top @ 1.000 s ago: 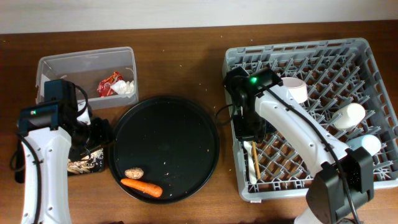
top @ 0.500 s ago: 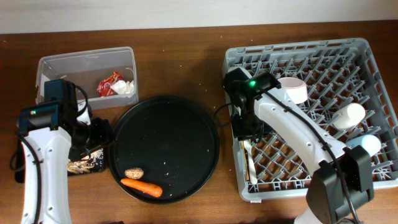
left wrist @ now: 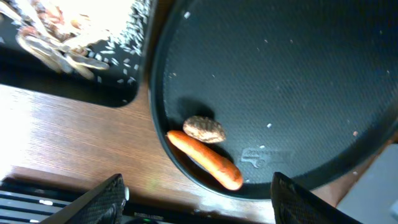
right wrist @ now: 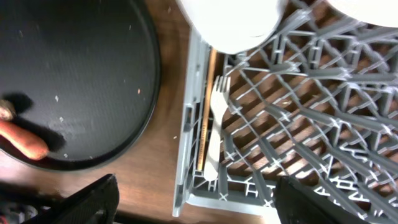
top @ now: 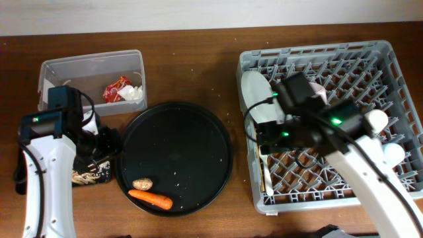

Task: Sort waste into correct bins and load items into the dishwasher rack
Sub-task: 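Pick the brown mushroom off the plate with the left gripper onto the black tray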

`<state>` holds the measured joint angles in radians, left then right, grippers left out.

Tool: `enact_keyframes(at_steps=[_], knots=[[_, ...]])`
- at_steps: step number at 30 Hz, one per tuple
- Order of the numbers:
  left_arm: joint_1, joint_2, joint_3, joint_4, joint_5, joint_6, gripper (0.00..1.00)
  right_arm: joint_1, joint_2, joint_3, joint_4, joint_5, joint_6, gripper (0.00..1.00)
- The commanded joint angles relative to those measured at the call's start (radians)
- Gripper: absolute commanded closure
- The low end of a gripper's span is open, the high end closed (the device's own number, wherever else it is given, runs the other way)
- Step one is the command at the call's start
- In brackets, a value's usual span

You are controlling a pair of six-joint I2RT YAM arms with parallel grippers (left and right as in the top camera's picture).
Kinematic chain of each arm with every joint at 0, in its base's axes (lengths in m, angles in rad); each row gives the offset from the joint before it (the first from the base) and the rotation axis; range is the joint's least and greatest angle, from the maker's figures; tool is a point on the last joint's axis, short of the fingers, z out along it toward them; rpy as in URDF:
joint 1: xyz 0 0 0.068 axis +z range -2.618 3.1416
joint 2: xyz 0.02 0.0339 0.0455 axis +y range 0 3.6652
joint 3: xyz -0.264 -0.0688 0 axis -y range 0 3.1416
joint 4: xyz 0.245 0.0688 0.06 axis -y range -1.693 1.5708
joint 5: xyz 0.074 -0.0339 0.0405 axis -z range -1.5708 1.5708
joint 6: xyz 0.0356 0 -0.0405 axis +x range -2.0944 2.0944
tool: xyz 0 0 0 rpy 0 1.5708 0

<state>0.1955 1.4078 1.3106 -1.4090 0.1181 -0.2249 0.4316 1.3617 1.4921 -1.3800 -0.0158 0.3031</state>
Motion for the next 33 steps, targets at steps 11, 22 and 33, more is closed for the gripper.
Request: enact_keyframes(at_steps=[11,22,33], knots=[[-0.231,-0.013,-0.492,0.451,0.103,-0.261,0.25,-0.354,-0.007,-0.005,-0.108,0.001,-0.150,0.11],[-0.232,-0.013,-0.626,0.567,0.030,-0.472,0.25,-0.354,-0.007,-0.056,-0.096,0.001,-0.158,0.12],[-0.232,-0.013,-0.626,0.677,-0.014,-0.471,0.46,-0.354,-0.007,-0.056,-0.098,0.001,-0.158,0.12]])
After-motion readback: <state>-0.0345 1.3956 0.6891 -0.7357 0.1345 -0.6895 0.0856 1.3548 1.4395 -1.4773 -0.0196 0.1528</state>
